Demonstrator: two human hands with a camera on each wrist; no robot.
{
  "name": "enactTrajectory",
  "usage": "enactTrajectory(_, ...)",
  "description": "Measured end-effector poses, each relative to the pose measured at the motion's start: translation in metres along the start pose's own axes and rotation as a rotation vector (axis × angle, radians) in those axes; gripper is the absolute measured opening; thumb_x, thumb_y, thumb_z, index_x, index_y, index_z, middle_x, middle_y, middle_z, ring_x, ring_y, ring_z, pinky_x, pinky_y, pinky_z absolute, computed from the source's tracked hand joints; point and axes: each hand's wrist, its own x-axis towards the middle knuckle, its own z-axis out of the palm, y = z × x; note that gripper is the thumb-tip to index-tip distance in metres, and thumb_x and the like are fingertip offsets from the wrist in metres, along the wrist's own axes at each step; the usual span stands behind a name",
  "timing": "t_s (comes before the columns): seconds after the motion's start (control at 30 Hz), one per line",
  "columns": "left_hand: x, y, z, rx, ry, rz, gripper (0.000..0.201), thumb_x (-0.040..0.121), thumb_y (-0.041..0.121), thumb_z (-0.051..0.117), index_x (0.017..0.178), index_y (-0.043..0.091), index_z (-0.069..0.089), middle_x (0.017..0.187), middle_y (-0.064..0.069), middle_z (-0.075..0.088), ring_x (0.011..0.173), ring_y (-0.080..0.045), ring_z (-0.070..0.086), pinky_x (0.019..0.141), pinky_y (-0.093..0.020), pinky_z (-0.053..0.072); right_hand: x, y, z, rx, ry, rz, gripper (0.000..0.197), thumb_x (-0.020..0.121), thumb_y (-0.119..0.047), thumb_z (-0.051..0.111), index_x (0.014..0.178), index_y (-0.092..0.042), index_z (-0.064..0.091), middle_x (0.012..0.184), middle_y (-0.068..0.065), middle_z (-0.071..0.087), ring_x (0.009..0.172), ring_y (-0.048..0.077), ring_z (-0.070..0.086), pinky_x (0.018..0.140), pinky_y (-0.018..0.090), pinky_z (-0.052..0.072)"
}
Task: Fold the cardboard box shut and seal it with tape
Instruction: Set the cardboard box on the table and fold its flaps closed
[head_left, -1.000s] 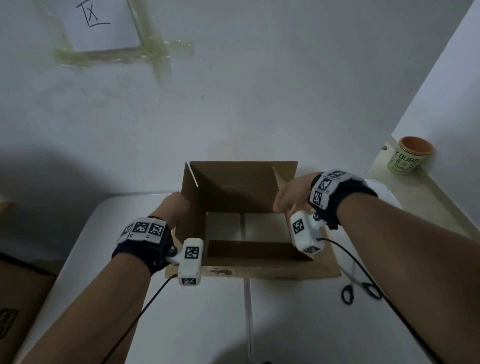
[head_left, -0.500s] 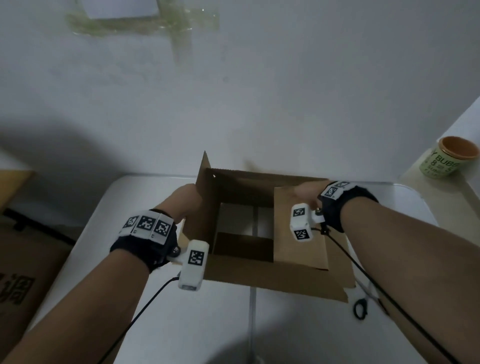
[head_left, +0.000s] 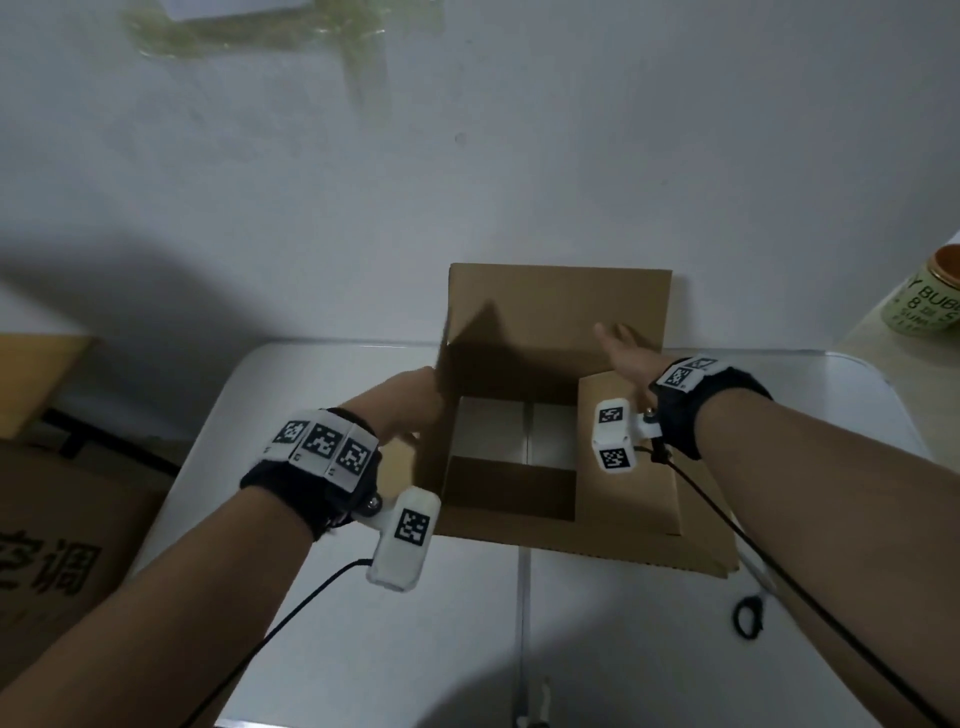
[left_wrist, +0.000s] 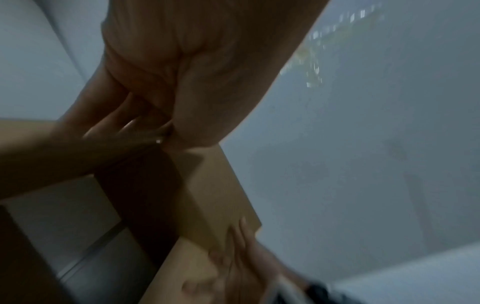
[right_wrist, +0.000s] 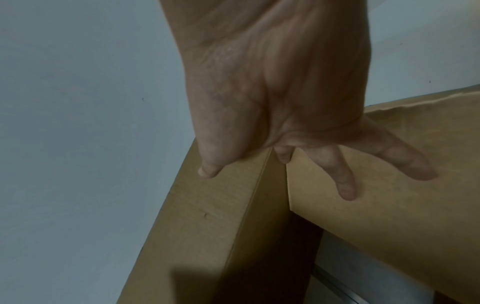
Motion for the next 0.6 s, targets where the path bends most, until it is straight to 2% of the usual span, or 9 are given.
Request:
enactTrajectory(0.07,-0.001,0.012,0.010,-0.106,-0.212,-0.011,0.042,0.102,0.029,0.040,0.141,0.013,0.039,0.144,-0.009,0.041,0.128,-0.032,0.047,0.083,-0.043,0.057,-0.001,0.000,-0.001,0.035,0.015,-0.007,0.072,0.094,-0.066,0.019,0.153,-0.031,-0.004,0.162,0.002,0.002,0.148,0.033,0.009,0.118,0.050,0.016)
enactTrajectory(0.13,0.004,0.024,0.015,-0.097,-0.386,-0.077,0.056,0.099,0.044,0.042,0.148,0.017,0.033,0.153,-0.006,0.030,0.138,-0.030,0.036,0.088,-0.050,0.054,-0.002,0.002,-0.001,0.068,0.008,-0.011,0.072,0.094,-0.066,0.016,0.153,-0.032,-0.003,0.162,0.000,0.002,0.148,0.031,0.010,0.116,0.048,0.018)
enactTrajectory(0.2,0.012,0.032,0.013,0.064,-0.399,-0.083,0.061,0.099,0.049,0.039,0.149,0.015,0.031,0.152,-0.010,0.033,0.135,-0.033,0.038,0.089,-0.052,0.053,-0.005,0.004,-0.004,0.108,0.010,-0.018,0.072,0.093,-0.067,0.016,0.153,-0.032,-0.002,0.162,-0.001,0.002,0.148,0.030,0.011,0.114,0.048,0.021)
enactTrajectory(0.27,0.021,0.037,0.009,0.236,-0.341,-0.038,0.054,0.102,0.045,0.033,0.147,0.016,0.035,0.137,-0.015,0.047,0.122,-0.035,0.049,0.085,-0.048,0.055,-0.004,0.006,-0.006,0.183,0.017,-0.026,0.070,0.095,-0.064,0.018,0.154,-0.031,0.000,0.162,-0.001,0.002,0.148,0.030,0.011,0.112,0.049,0.026)
enactTrajectory(0.33,0.030,0.041,0.008,0.329,-0.358,-0.004,0.048,0.103,0.039,0.032,0.145,0.019,0.038,0.124,-0.016,0.054,0.115,-0.034,0.055,0.081,-0.044,0.056,-0.002,0.008,-0.007,0.207,0.019,-0.030,0.070,0.095,-0.063,0.018,0.154,-0.029,0.000,0.162,0.001,0.003,0.147,0.031,0.013,0.112,0.051,0.026)
enactTrajectory(0.4,0.033,0.044,0.011,0.414,-0.422,0.001,0.047,0.103,0.036,0.033,0.148,0.021,0.035,0.140,-0.011,0.047,0.125,-0.033,0.049,0.089,-0.046,0.052,-0.002,0.007,-0.007,0.174,0.031,-0.033,0.072,0.095,-0.064,0.019,0.154,-0.027,0.001,0.161,0.003,0.006,0.145,0.033,0.019,0.114,0.052,0.026)
enactTrajectory(0.47,0.035,0.047,0.017,0.574,-0.458,0.023,0.047,0.105,0.032,0.031,0.150,0.021,0.030,0.154,-0.003,0.032,0.139,-0.026,0.034,0.108,-0.041,0.034,-0.001,0.007,-0.007,0.167,0.032,-0.021,0.073,0.094,-0.064,0.022,0.154,-0.027,0.001,0.161,0.003,0.007,0.143,0.037,0.025,0.112,0.054,0.030)
enactTrajectory(0.5,0.035,0.047,0.021,0.657,-0.459,0.043,0.047,0.105,0.030,0.029,0.151,0.021,0.028,0.157,0.000,0.028,0.142,-0.022,0.028,0.113,-0.036,0.025,0.000,0.006,-0.007,0.160,0.020,-0.012,0.074,0.094,-0.064,0.026,0.153,-0.028,-0.001,0.161,0.003,0.006,0.143,0.038,0.024,0.111,0.054,0.031)
enactTrajectory(0.6,0.043,0.043,0.027,0.790,-0.481,0.090,0.048,0.105,0.031,0.028,0.152,0.021,0.025,0.158,0.000,0.026,0.144,-0.020,0.024,0.116,-0.034,0.017,0.001,0.001,-0.010,0.056,0.011,0.003,0.080,0.094,-0.053,0.045,0.153,-0.028,-0.003,0.161,0.006,0.010,0.140,0.038,0.029,0.109,0.052,0.036)
